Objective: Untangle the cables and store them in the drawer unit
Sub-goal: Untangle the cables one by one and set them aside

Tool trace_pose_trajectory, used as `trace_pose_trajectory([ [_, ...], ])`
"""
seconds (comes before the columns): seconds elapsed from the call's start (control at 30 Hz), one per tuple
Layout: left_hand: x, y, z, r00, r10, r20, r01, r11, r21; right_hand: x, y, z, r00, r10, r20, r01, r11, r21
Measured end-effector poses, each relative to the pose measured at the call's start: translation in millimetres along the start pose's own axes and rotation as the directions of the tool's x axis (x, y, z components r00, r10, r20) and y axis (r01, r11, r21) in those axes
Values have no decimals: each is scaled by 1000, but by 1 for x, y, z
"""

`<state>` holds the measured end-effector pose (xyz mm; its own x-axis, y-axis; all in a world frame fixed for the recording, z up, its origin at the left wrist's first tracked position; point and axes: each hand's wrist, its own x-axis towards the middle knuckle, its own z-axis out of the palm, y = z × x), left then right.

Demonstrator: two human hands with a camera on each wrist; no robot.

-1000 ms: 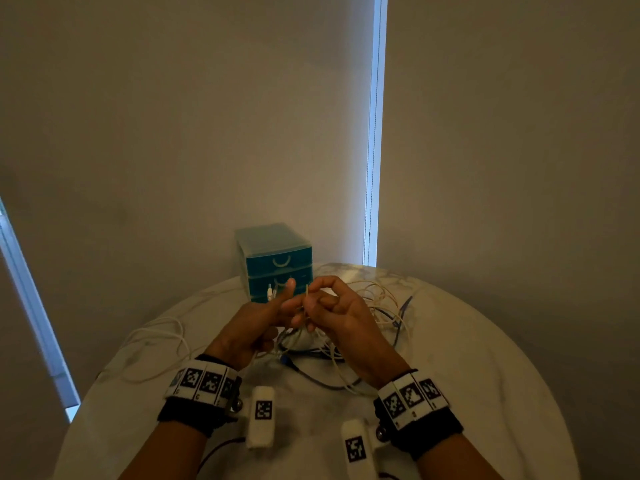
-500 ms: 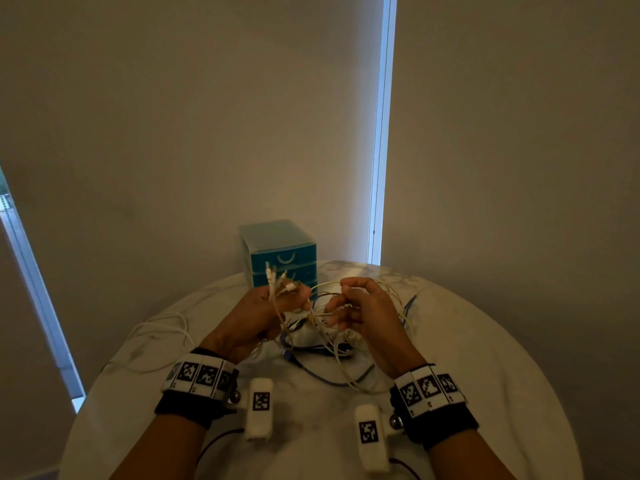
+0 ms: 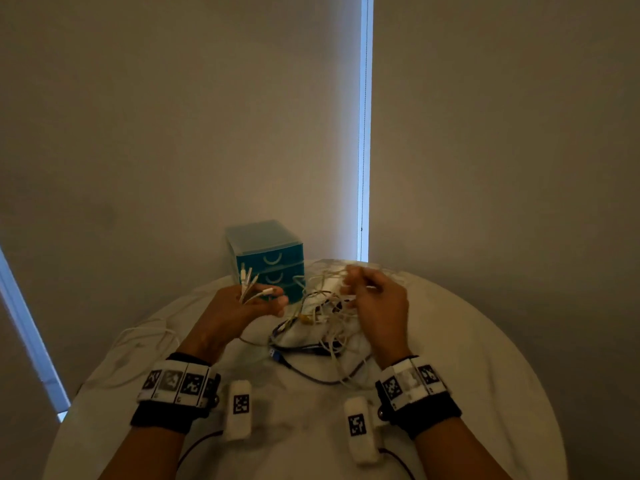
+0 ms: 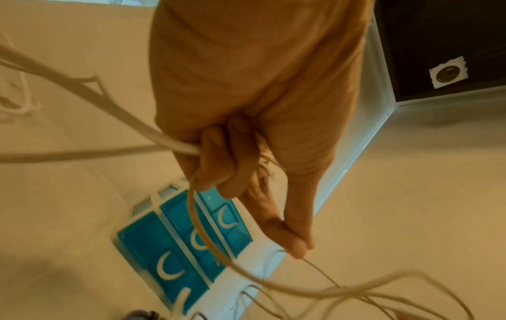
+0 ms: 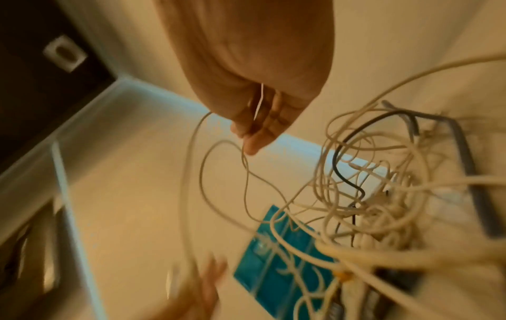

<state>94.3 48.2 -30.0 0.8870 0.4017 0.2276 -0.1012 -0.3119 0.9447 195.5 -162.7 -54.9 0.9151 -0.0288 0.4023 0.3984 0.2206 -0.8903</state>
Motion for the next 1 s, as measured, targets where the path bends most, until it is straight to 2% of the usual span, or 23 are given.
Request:
trace_pose_trajectory([
  [0.1,1,-7,-11,996,21,-85,-19,999,30,13,-5,-18,981,32,-190,-4,989,148],
  [0.17,3,-12,-12,983,66,-171,-54,996,73,13,-7,-18,978,11,-209,23,987,159],
  [0.27,2,-10,-3,972,117,-205,-95,989,115,3,-12,-8,995,-17,-99,32,988,150],
  [0.43,-4,2,18,987,154,-42,-148,982,121,-10,-17,8,994,-41,98,26,988,149],
  [0.53,-3,0,20,970,208,-124,-198,976,88,-17,-19,14,980,-51,195,25,991,134],
  [0.63,-3,5,16,947,196,-252,-235,963,-132,-17,-19,14,976,-53,210,22,988,150],
  [0.7,-4,10,12,941,246,-234,-292,938,-188,-17,-20,15,971,-56,231,26,991,130],
  [0.77,-4,9,9,943,318,-99,-329,937,-116,-20,-20,17,959,-65,276,38,994,102],
  [0.83,-2,5,12,942,334,24,-335,941,39,-21,-19,19,953,-73,295,55,996,69],
  [0.9,0,0,13,952,305,-6,-303,946,112,-19,-16,18,954,-75,292,71,997,25],
  [1.0,7,-5,6,944,275,-183,-253,958,133,-14,-10,11,949,-58,310,78,996,-51],
])
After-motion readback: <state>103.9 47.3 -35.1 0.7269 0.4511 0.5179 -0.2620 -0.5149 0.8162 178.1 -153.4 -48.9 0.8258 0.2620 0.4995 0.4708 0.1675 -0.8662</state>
